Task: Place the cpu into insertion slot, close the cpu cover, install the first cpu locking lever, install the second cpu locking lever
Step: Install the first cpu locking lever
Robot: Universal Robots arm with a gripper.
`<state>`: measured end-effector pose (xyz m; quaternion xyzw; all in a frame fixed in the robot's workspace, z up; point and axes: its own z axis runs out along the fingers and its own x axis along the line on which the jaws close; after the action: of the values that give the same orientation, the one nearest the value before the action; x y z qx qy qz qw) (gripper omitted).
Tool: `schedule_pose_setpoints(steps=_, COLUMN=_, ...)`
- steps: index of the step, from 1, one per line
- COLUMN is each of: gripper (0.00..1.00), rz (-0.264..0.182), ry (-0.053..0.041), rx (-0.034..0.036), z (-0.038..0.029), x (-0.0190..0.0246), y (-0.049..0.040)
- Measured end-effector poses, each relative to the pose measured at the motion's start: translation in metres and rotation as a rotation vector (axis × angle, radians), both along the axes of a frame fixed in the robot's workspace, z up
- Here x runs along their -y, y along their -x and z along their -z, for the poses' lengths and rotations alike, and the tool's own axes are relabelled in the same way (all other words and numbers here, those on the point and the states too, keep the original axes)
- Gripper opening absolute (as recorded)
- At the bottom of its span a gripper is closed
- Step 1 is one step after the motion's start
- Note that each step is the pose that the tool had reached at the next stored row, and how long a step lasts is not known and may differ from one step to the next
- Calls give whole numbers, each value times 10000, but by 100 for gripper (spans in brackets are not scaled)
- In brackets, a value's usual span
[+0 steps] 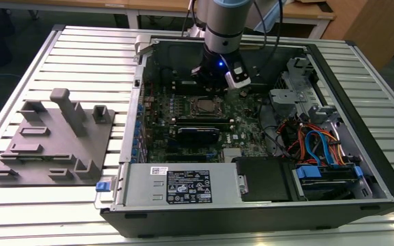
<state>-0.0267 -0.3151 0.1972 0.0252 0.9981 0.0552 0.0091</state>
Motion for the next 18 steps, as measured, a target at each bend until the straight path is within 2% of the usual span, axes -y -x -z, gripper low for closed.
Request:
schedule_pose_setpoints(steps=12, gripper=10, rz=0, ry=52, rx=2, z=-20, x=-1, y=0)
schedule_pose_setpoints(steps=17, gripper=10, rz=0, ry=374, rx=-10, z=11, x=-3, y=1)
schedule_pose_setpoints(steps=18, gripper=10, rz=0, ry=415, rx=-10, z=15, x=-4, y=1)
